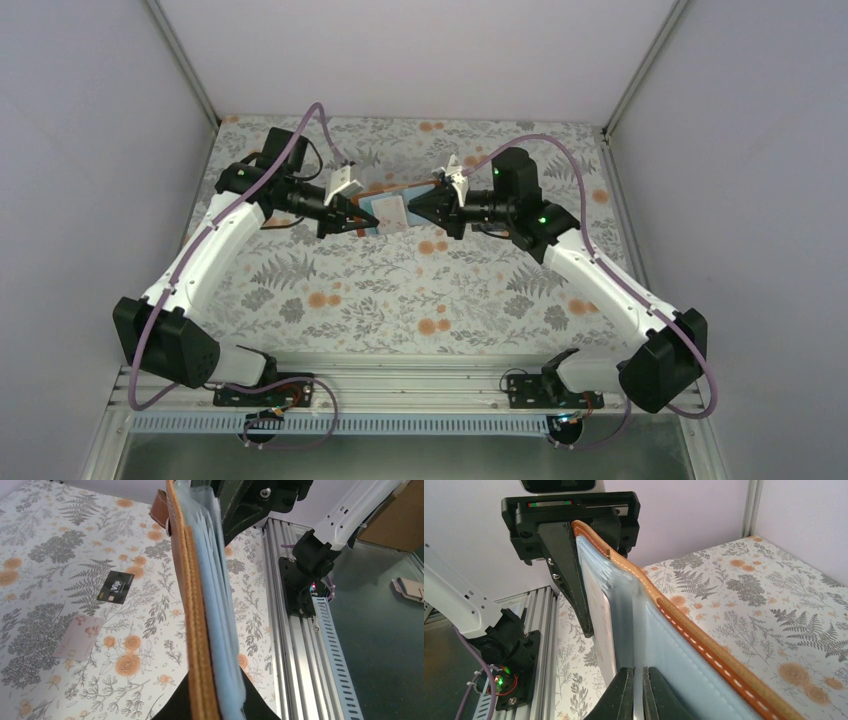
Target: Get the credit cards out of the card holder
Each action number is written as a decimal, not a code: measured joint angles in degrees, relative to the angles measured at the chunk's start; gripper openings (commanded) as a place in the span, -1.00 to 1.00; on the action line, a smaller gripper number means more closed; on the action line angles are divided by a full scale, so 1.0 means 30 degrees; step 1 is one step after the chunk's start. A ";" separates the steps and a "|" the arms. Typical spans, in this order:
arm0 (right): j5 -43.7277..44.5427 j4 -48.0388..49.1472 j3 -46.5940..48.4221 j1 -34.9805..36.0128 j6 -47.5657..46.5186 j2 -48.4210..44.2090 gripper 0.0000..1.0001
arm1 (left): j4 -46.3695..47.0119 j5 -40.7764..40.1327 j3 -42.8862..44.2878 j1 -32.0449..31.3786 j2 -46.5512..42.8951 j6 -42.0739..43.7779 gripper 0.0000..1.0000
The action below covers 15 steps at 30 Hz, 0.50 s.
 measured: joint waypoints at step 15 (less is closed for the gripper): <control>-0.0809 0.0335 0.0160 -0.0022 0.0466 0.0342 -0.68 | -0.0160 -0.0007 -0.0007 0.0022 0.0000 0.0066 -0.95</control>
